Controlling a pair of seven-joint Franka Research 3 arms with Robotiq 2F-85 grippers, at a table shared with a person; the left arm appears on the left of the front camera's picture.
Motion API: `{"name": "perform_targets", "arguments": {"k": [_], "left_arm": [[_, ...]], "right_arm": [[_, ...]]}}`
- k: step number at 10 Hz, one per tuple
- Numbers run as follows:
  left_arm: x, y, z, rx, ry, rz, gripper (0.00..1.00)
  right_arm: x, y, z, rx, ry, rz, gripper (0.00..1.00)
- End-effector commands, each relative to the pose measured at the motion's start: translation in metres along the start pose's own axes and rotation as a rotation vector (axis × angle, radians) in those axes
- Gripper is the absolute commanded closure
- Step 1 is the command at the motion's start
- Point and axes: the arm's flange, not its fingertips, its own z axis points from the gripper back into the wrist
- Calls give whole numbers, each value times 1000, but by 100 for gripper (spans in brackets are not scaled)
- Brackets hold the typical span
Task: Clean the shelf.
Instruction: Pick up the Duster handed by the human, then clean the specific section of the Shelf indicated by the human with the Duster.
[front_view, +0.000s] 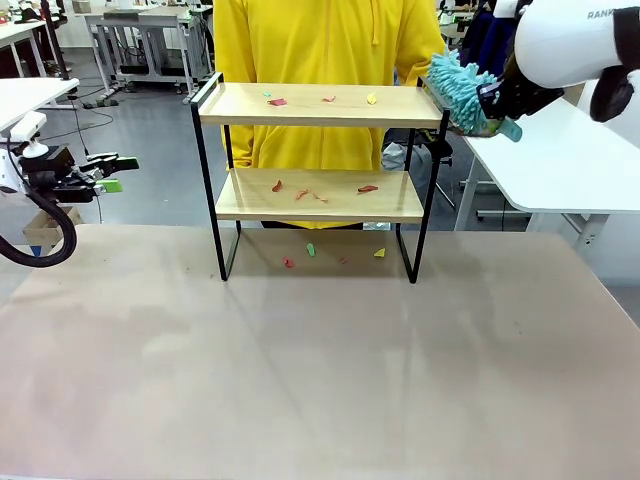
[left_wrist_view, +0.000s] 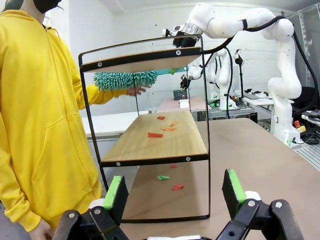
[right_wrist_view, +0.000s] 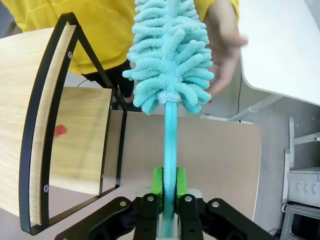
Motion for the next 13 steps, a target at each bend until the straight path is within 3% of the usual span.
{"name": "perform_targets", "arguments": {"k": [1,10,11,13], "left_arm": [[3,-1,0,1,-1,-18,0],[3,-1,0,1,-1,-18,0],[3,-1,0,1,-1,-18,0],[3,-1,0,1,-1,-18,0]], "right_arm": [[0,0,2,4,-3,20,100],[0,0,2,4,-3,20,100],[0,1,-1,0,2,2,87],[-17,-44,31,53,88,100,87]]}}
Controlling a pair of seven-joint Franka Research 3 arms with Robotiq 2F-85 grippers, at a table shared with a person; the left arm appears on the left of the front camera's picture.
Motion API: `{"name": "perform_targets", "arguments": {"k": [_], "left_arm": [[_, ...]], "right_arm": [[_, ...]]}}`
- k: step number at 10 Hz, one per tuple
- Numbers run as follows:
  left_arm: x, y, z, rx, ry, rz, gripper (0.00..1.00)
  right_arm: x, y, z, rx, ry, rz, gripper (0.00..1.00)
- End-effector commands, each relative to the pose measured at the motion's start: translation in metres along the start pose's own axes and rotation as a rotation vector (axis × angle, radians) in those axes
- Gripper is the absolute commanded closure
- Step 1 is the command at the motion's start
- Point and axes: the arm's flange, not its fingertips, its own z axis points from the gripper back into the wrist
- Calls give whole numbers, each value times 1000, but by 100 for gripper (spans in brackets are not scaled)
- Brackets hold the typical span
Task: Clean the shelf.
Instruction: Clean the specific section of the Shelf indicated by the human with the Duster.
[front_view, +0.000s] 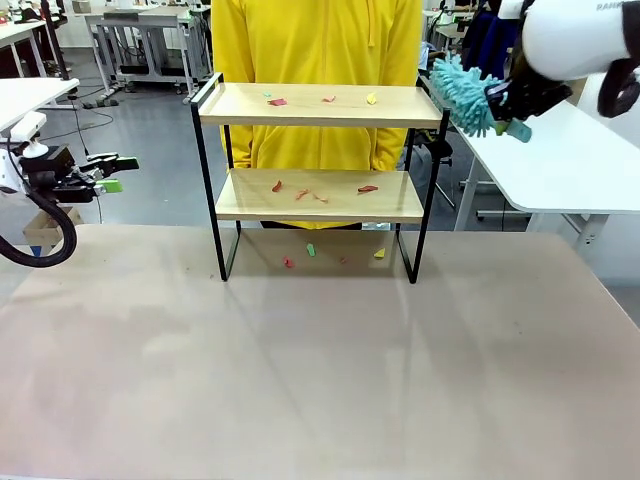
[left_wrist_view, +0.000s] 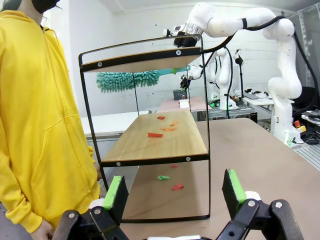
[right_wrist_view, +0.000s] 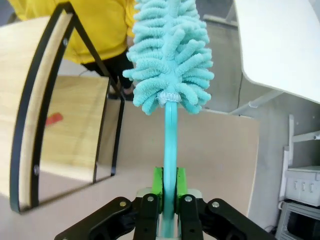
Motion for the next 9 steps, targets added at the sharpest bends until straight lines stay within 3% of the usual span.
{"name": "perform_targets", "arguments": {"k": [1,6,8,9], "left_arm": [[3,-1,0,1,-1,-18,0],[3,-1,0,1,-1,-18,0],[3,-1,0,1,-1,-18,0],[3,-1,0,1,-1,-18,0]], "right_arm": [[-32,-49,34,17,126,148,87],[-86,-116,103,-74,515,567,87],[-110,-116,109,-4,628,774,87],[-126,-107,107,54,632,916,87]]}}
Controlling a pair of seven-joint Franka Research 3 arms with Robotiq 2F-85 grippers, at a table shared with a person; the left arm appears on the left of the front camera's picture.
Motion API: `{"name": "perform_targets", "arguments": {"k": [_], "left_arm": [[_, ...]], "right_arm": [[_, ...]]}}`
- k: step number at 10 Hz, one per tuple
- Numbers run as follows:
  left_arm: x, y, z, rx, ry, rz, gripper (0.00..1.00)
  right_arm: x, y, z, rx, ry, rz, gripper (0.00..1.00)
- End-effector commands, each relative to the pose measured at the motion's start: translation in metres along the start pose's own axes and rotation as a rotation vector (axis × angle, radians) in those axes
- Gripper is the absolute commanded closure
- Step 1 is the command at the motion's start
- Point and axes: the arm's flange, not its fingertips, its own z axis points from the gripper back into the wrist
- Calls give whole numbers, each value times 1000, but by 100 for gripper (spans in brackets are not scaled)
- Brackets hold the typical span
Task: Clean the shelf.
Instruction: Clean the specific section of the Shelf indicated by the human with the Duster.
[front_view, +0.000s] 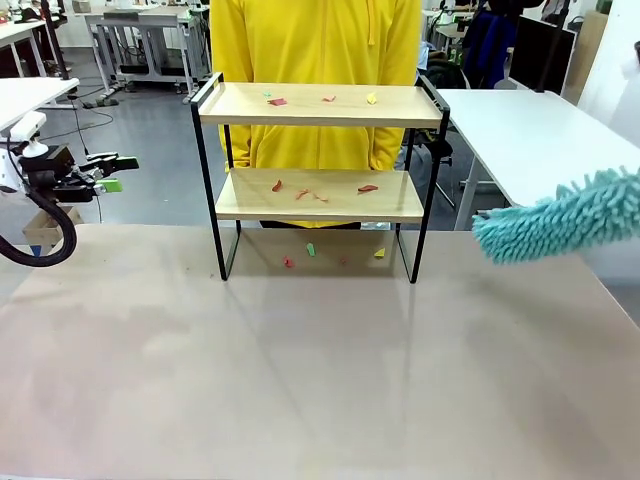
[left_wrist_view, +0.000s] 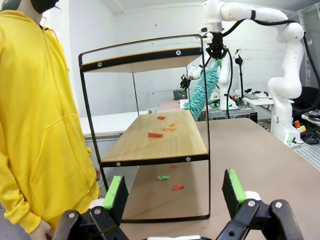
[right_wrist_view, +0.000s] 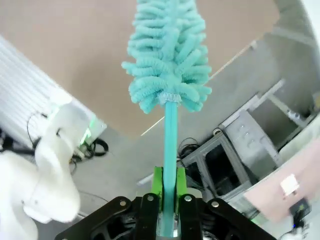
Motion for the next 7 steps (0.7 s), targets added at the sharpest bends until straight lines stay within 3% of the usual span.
{"name": "perform_targets", "arguments": {"k": [1,5,7], "left_arm": [[3,-1,0,1,-1,-18,0],[3,-1,0,1,-1,-18,0],[3,-1,0,1,-1,-18,0]], "right_arm": [[-5,24,-11,8,-14,282,87],[46,93,-55,146,37,634,87],[62,104,-71,200,58,702,87]]}}
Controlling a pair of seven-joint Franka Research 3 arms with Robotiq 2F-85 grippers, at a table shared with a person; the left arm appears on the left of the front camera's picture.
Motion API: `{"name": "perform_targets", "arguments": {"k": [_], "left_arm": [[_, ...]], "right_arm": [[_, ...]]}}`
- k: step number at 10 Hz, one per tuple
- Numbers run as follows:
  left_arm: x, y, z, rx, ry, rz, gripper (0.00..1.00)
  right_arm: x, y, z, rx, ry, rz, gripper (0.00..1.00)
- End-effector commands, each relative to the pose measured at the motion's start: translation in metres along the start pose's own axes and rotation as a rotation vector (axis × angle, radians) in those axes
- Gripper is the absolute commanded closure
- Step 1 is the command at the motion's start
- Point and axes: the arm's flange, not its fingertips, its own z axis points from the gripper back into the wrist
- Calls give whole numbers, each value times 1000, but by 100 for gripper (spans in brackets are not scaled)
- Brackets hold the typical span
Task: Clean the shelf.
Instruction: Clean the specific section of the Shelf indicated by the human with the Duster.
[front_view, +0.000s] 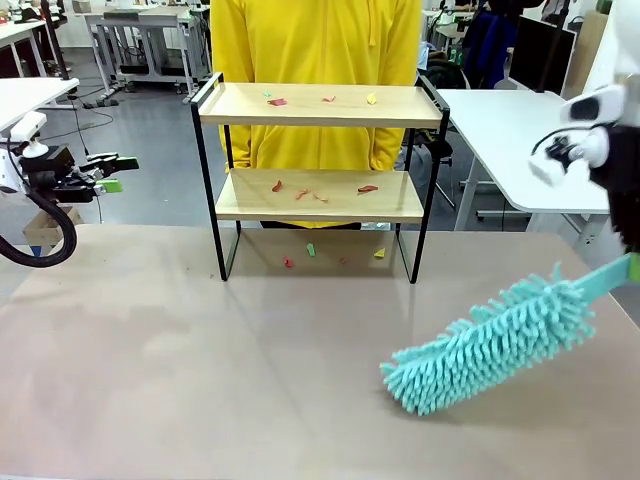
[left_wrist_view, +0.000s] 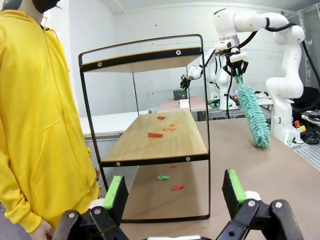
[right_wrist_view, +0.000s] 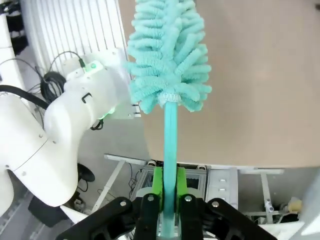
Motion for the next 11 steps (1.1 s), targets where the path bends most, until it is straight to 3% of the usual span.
{"name": "perform_targets", "arguments": {"k": [1,2,11], "left_arm": [[3,-1,0,1,-1,-18,0],[3,-1,0,1,-1,-18,0],[3,-1,0,1,-1,-18,0]], "right_arm": [[-3,-7,3,53,-15,73,87],[0,0,0,0,0,0,87],[0,0,0,0,0,0,87]]}}
